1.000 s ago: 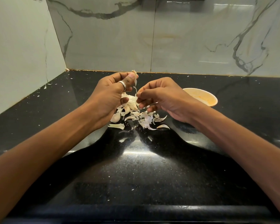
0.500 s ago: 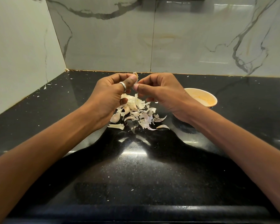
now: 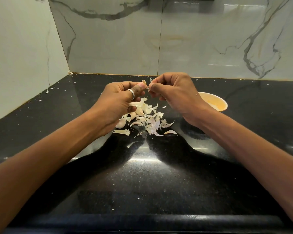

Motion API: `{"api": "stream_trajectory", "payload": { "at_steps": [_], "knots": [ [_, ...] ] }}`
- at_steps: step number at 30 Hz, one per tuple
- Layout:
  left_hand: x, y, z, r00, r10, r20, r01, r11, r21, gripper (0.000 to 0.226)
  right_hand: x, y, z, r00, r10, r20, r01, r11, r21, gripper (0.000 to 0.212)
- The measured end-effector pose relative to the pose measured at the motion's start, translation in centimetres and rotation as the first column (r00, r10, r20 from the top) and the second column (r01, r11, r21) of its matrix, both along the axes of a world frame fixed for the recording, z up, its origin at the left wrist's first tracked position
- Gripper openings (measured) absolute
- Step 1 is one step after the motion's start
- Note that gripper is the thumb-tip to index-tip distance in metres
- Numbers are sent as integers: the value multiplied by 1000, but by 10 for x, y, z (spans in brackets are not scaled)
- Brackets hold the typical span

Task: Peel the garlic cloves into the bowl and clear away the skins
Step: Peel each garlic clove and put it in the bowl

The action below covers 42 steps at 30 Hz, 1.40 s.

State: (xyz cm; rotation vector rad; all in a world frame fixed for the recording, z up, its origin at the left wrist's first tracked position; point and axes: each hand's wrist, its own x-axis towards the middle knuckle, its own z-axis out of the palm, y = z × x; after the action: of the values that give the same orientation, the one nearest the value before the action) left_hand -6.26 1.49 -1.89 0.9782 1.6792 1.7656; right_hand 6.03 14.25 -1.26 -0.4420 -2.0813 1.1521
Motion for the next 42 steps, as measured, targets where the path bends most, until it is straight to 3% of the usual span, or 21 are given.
{"api": "stream_trajectory", "payload": {
  "at_steps": [4,12,15,19,24,33,39,42],
  "knots": [
    [1,0,0,1000,-18,-12,18,1000,-21,24,2,4,5,998,-53,-18,53,999,-13,12],
    [1,-1,1,999,-41,-5,41,999,-12,17,-2,6,-1,989,-92,116,81,992,96,10],
    [2,-1,0,997,-72,24,72,997,-8,17,0,4,2,997,-29,75,26,999,43,10],
    [1,0,1,986,-134,94,134,991,9,15,3,2,6,982,187,2,-184,967,-178,13],
    [1,-1,3,982,-148,120,147,989,19,17,3,1,4,970,238,-41,-241,957,-159,22],
    [-4,-2,0,986,64,-155,-59,998,39,10,2,0,2,981,178,-74,-181,983,-31,22],
    [-5,-4,0,937,91,-339,-67,994,83,11,0,-1,-1,987,147,-57,-145,989,39,13],
    [-4,-4,-1,925,86,-370,-61,995,79,10,-3,1,-5,995,90,-47,-81,982,171,12]
  ]
}}
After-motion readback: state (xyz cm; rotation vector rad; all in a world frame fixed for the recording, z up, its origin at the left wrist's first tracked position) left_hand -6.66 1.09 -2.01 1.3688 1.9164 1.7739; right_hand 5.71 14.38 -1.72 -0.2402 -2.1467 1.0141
